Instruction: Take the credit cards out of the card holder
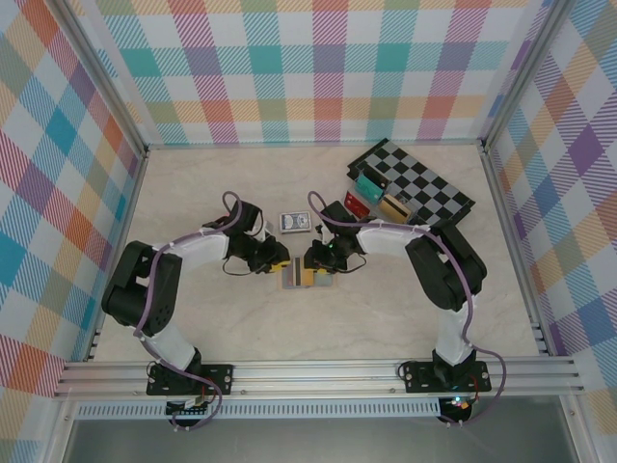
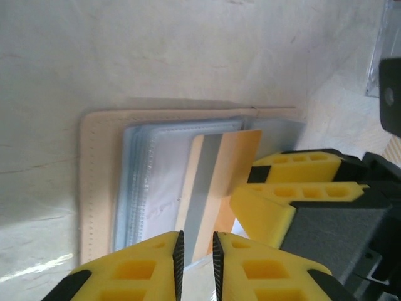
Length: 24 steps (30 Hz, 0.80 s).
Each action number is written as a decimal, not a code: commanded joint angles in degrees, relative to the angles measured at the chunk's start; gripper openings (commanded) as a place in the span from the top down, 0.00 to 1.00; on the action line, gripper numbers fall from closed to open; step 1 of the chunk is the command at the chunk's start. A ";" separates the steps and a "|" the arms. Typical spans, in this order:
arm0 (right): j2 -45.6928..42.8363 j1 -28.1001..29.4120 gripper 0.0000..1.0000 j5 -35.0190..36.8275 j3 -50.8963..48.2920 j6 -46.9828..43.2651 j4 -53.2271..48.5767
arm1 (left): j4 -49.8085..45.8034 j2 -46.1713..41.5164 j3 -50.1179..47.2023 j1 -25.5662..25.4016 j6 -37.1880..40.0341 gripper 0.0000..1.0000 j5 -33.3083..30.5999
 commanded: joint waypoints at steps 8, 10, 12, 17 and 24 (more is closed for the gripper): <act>2.14 -0.44 0.71 -2.81 -0.62 -1.75 1.16 | 0.27 5.16 0.83 -2.23 -0.89 0.81 -0.79; 2.07 -0.47 0.72 -3.40 -0.91 -1.66 1.79 | 0.27 5.53 0.26 -2.23 -1.35 0.81 -1.13; 1.66 -0.53 0.74 -3.46 -1.33 -1.43 2.56 | -0.31 5.67 0.11 -2.23 -1.22 0.81 -2.50; -1.19 -1.35 0.86 -2.40 -2.83 -0.15 4.00 | -3.82 5.71 0.14 -2.27 0.16 0.82 -6.31; -4.32 -2.13 0.95 2.26 -3.51 -1.29 0.26 | -4.36 6.07 0.24 -2.27 0.76 0.83 -7.19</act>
